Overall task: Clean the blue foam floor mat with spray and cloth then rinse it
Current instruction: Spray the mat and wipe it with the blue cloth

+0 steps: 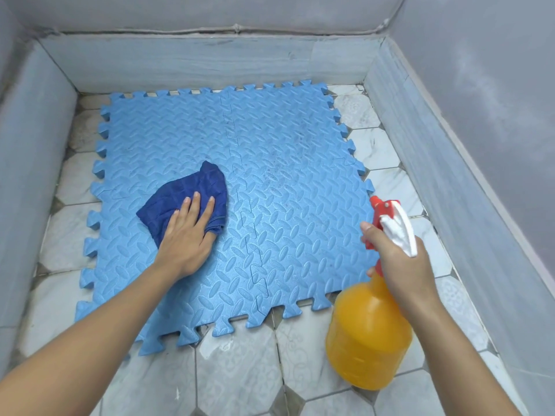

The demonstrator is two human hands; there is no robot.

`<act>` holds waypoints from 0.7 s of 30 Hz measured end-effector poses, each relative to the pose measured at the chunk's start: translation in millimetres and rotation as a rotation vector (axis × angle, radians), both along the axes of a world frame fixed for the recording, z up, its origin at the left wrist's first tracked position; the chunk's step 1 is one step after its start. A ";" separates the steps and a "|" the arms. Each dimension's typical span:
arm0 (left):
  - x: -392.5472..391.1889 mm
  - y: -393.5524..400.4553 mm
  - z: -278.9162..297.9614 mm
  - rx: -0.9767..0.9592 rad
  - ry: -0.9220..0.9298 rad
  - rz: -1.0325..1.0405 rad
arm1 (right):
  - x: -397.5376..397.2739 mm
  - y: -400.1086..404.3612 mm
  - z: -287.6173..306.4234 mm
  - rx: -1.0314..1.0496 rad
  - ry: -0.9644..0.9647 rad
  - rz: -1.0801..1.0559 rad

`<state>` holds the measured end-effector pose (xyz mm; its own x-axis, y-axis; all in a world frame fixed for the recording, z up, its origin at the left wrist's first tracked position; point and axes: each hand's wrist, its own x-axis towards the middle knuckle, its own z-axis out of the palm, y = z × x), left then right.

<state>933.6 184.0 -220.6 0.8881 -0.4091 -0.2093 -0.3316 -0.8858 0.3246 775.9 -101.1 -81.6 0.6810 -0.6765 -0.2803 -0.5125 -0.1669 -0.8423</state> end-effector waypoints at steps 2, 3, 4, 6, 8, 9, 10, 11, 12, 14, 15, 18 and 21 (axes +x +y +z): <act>0.8 0.9 -1.2 0.004 -0.001 -0.004 | -10.1 -15.9 1.2 0.070 0.003 -0.095; 1.0 1.3 -1.7 0.006 0.000 -0.005 | -15.2 -22.3 0.3 0.100 0.012 -0.126; 1.3 1.8 -2.4 0.005 -0.002 -0.004 | -19.6 -26.9 -0.9 0.120 0.029 -0.139; 2.7 3.0 -3.4 0.007 0.008 -0.007 | -29.5 -30.5 -6.0 0.135 0.089 -0.090; 3.9 3.7 -2.8 0.007 0.016 -0.015 | -41.1 -29.7 -10.6 0.143 0.171 0.007; 4.6 4.1 -2.4 0.005 0.023 -0.016 | -48.0 -30.1 -12.7 0.134 0.216 0.047; 5.0 4.5 -3.1 0.007 0.025 -0.021 | -54.6 -30.9 -13.8 0.121 0.250 0.071; 4.6 4.3 -2.5 0.010 0.025 -0.022 | -61.2 -32.1 -15.2 0.109 0.269 0.080; 4.3 4.3 -3.1 0.013 0.018 -0.021 | -67.5 -33.9 -16.5 0.102 0.278 0.071; 4.5 5.2 -4.7 0.017 0.006 -0.027 | -77.7 -37.5 -17.0 0.097 0.268 0.002; 4.8 5.6 -3.8 0.018 0.011 -0.029 | -81.8 -40.0 -15.5 0.086 0.251 -0.037; 10.3 4.8 -4.7 0.004 0.006 -0.019 | -90.4 -49.9 -2.0 -0.014 0.152 -0.169; 8.7 1.4 -4.3 -0.018 -0.007 -0.003 | -90.2 -66.7 14.0 -0.090 -0.060 -0.351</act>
<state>942.4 185.4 -224.9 0.8883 -0.4155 -0.1958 -0.3364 -0.8788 0.3385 685.7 -167.8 -67.6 0.4165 -0.8920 -0.1755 -0.5019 -0.0646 -0.8625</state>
